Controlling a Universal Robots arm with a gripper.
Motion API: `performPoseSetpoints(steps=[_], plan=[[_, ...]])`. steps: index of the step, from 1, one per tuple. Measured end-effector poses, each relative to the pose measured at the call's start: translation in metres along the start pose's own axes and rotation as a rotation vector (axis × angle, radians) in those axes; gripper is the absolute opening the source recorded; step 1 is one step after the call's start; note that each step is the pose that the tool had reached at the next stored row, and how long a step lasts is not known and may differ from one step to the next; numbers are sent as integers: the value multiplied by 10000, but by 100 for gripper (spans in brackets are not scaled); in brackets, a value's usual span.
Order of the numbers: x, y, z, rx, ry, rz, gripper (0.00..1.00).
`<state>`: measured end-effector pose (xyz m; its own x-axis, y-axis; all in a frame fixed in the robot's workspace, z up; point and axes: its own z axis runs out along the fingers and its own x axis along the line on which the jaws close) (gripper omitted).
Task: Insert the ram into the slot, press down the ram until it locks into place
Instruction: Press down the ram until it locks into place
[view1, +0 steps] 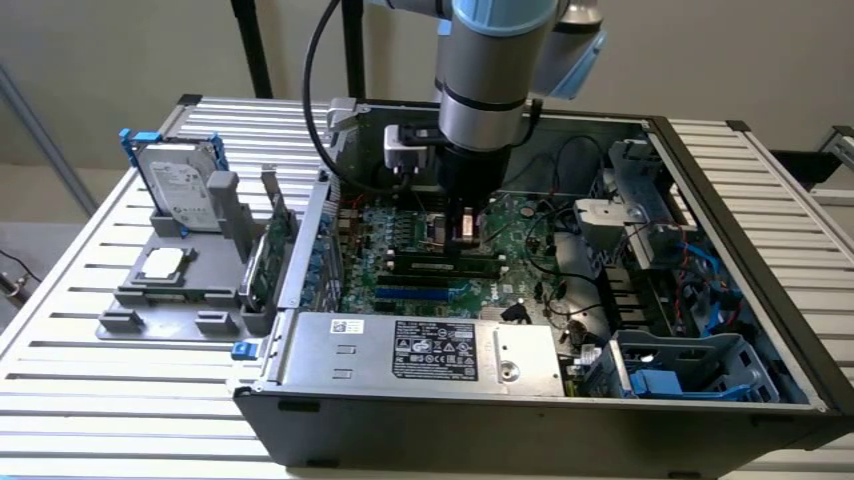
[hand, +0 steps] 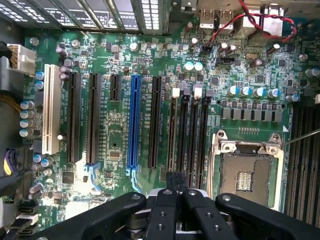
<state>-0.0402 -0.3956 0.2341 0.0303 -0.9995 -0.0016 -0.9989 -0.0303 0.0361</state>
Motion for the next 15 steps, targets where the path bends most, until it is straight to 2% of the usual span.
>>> performPoseSetpoints(steps=[6, 8, 10, 15], plan=[[1, -2, 92, -9, 16, 0, 11], [-1, -2, 87, -9, 17, 2, 11], [-3, 0, 19, -10, -10, 2, 11], [-2, -1, -212, -35, 1, 0, 11]])
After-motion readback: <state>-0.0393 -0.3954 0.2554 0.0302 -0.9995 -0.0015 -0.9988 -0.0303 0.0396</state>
